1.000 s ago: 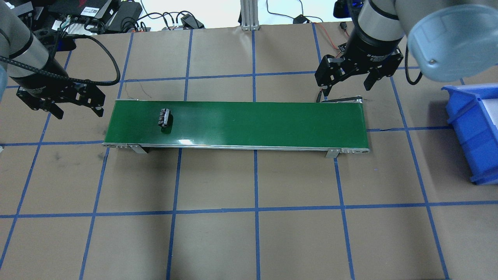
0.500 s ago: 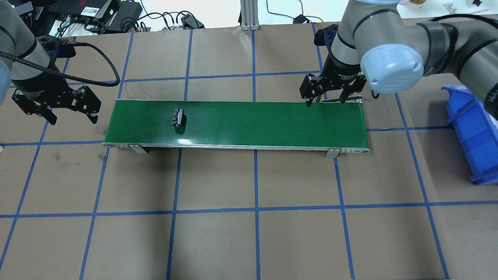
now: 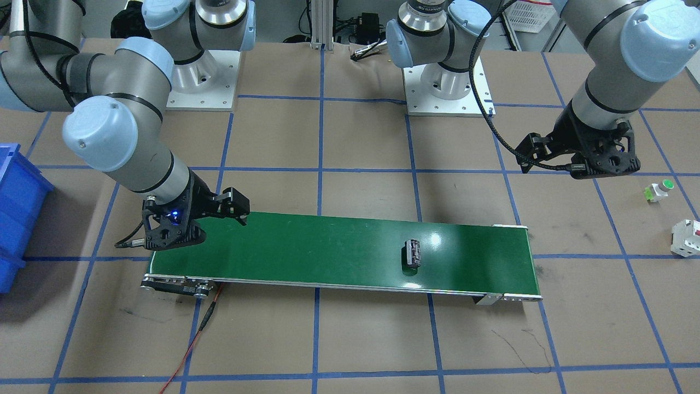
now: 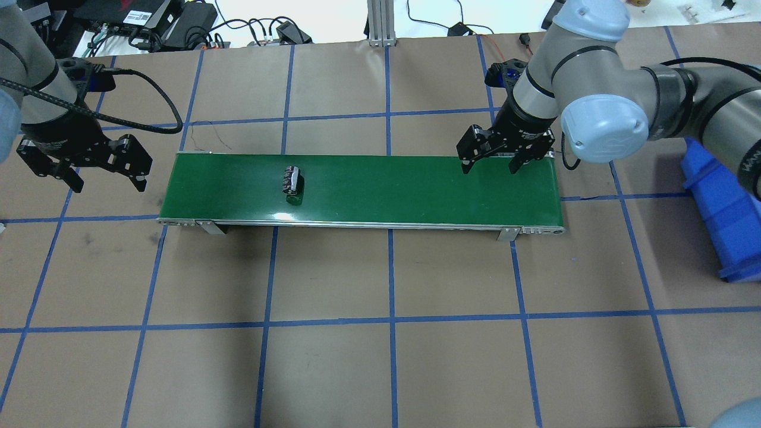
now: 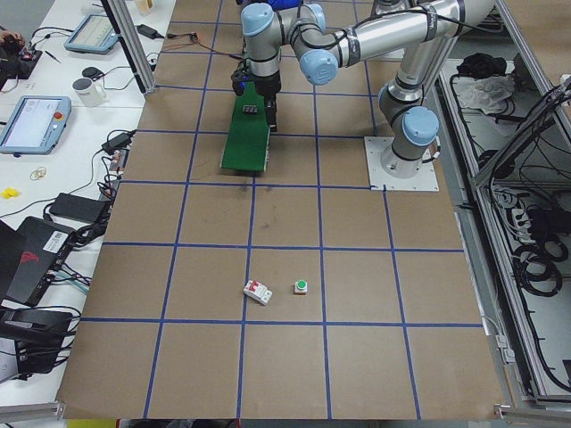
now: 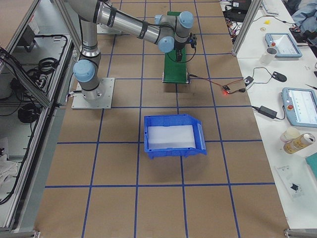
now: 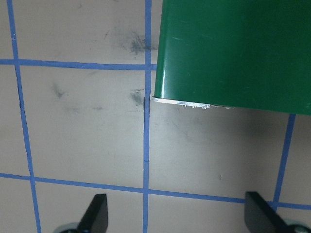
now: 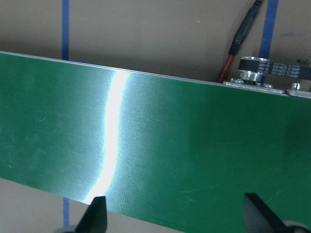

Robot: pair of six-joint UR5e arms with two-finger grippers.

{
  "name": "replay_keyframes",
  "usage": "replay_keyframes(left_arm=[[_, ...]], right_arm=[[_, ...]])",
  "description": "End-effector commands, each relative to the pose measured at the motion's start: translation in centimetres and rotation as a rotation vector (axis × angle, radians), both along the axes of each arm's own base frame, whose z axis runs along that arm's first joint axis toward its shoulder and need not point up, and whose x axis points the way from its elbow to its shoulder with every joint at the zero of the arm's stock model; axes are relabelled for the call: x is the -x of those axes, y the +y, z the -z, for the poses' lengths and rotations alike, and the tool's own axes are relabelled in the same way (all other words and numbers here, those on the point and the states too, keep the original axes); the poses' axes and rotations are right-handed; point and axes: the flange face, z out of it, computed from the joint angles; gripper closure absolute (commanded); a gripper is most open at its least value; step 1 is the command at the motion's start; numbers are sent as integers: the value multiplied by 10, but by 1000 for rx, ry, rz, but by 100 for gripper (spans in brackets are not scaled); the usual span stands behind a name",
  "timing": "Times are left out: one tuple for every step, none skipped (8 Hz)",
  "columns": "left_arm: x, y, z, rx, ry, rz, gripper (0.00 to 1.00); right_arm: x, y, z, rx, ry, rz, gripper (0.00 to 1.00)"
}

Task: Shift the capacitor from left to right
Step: 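Withdraw the left gripper while the right gripper moves over the belt end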

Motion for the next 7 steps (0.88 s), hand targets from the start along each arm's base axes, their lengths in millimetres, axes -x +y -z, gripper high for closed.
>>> replay_keyframes(left_arm=[[0, 0, 0, 0, -3, 2, 0], [-1, 0, -1, -1, -11, 2, 0], [0, 0, 0, 0, -3, 2, 0], [0, 0, -1, -4, -5, 2, 0], [0, 1, 0, -5, -3, 2, 0], [0, 1, 0, -7, -4, 2, 0], [0, 1, 2, -9, 0, 2, 0]], right_arm=[[39, 0, 27, -19, -35, 9, 0], [40, -1, 28, -17, -35, 15, 0], [40, 0, 29, -20, -34, 21, 2], [40, 0, 31, -27, -33, 20, 3], [40, 0, 31, -27, -33, 20, 3], [40, 0, 31, -26, -33, 18, 3], [39, 0, 31, -25, -35, 18, 3]])
